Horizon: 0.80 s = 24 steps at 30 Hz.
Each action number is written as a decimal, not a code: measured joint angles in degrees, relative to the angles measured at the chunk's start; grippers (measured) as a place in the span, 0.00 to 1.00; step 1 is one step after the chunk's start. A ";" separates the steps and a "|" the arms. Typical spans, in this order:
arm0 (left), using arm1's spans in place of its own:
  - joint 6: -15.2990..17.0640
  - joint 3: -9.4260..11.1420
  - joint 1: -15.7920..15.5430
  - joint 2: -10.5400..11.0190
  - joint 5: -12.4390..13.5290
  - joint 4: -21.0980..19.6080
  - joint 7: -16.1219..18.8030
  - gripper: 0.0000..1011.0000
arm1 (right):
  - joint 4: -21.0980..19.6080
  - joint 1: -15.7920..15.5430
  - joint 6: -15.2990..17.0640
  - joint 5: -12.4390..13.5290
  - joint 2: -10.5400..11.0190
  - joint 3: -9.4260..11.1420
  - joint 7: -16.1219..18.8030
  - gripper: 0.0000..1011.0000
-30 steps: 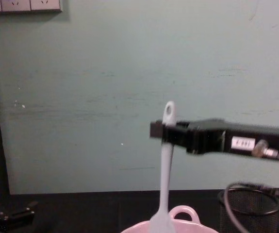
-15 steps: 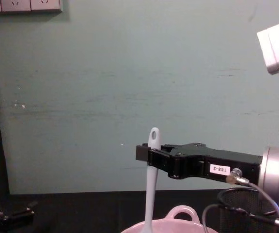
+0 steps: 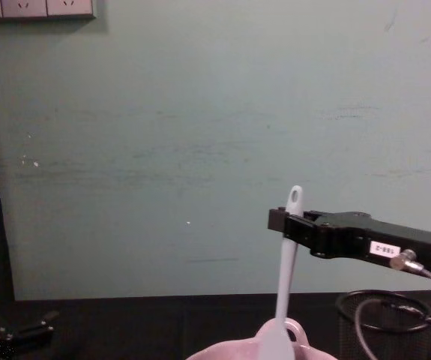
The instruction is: Use the one hand to pick up the spoon and stir the clear water in the bowl.
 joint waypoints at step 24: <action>0.00 0.00 0.00 0.00 0.00 0.00 0.00 0.99 | -12.70 -4.48 4.59 -6.46 3.91 -2.97 1.05 0.12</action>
